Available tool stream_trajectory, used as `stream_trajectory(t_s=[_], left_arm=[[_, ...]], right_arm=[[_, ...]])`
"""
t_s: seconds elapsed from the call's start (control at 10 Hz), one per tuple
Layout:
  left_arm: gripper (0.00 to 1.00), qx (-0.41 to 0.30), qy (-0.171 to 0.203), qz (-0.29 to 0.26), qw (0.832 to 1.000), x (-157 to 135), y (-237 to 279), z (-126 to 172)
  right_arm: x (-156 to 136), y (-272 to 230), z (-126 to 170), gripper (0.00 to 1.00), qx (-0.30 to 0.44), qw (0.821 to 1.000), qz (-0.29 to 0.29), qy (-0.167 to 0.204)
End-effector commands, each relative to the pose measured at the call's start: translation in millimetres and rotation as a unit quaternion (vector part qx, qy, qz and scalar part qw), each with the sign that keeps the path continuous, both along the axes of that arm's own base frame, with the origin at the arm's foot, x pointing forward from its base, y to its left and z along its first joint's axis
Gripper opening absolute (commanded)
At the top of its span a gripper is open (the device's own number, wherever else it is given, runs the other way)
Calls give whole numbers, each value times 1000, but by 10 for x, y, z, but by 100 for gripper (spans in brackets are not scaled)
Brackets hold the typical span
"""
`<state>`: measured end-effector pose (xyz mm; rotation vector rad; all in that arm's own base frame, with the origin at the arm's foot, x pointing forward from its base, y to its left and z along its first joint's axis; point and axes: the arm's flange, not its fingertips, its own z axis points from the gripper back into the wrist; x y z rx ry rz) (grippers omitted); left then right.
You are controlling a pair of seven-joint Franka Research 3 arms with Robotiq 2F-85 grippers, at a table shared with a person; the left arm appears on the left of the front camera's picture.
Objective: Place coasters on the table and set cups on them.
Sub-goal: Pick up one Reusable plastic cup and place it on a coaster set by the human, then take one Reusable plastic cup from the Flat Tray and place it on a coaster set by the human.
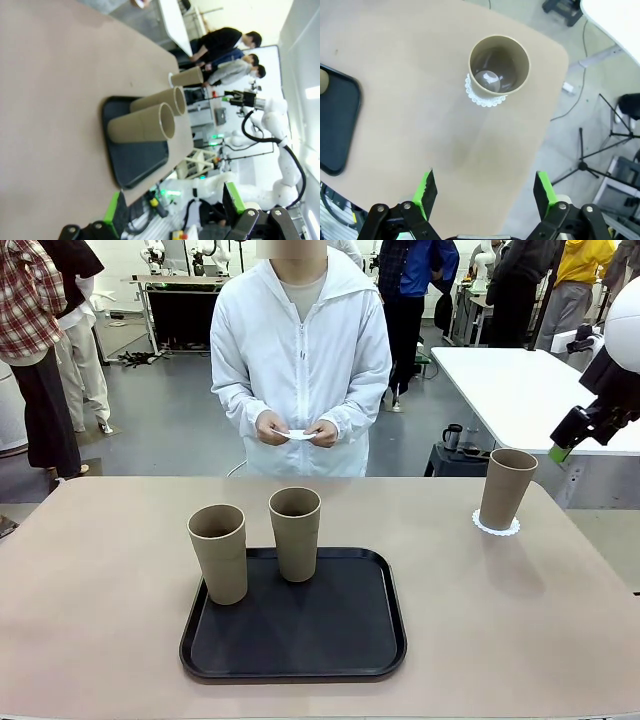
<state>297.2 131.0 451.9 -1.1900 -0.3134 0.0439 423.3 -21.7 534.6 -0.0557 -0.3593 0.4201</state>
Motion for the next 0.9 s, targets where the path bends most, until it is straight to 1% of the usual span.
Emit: stream_trajectory(t_s=[0.0,0.8], left_arm=[[100,-7,-8,0,1000,-7,6,6],[100,-7,-8,0,1000,-7,6,6]], right_arm=[[0,-6,-53,100,-7,1000,1,-7],[0,-6,-53,100,-7,1000,1,-7]])
